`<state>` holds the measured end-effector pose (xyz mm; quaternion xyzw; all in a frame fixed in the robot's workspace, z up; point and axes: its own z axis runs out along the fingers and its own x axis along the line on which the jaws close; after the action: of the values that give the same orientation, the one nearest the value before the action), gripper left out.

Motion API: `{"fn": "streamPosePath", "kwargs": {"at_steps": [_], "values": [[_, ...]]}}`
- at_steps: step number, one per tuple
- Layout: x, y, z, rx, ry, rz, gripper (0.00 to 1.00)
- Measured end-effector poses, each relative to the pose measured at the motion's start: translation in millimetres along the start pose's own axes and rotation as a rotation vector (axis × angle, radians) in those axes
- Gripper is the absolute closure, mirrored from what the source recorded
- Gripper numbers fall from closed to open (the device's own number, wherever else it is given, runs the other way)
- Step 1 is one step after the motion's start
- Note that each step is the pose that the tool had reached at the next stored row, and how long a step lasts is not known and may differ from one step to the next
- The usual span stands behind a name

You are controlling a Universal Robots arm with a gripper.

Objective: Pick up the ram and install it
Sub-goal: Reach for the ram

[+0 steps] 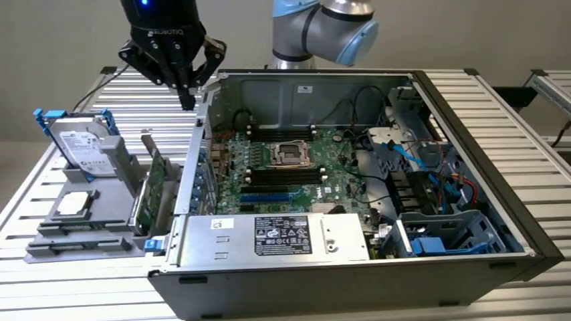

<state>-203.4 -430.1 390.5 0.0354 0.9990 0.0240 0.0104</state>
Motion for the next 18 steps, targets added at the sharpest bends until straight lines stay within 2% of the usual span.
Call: {"fn": "streamPosePath", "kwargs": {"at_steps": [6, 18], "values": [[26.7, -10.2, 1.8, 0.0, 0.0004, 0.0, 0.89], [69.6, -22.8, 15.5, 0.0026, 0.0297, 0.001, 0.89]]}}
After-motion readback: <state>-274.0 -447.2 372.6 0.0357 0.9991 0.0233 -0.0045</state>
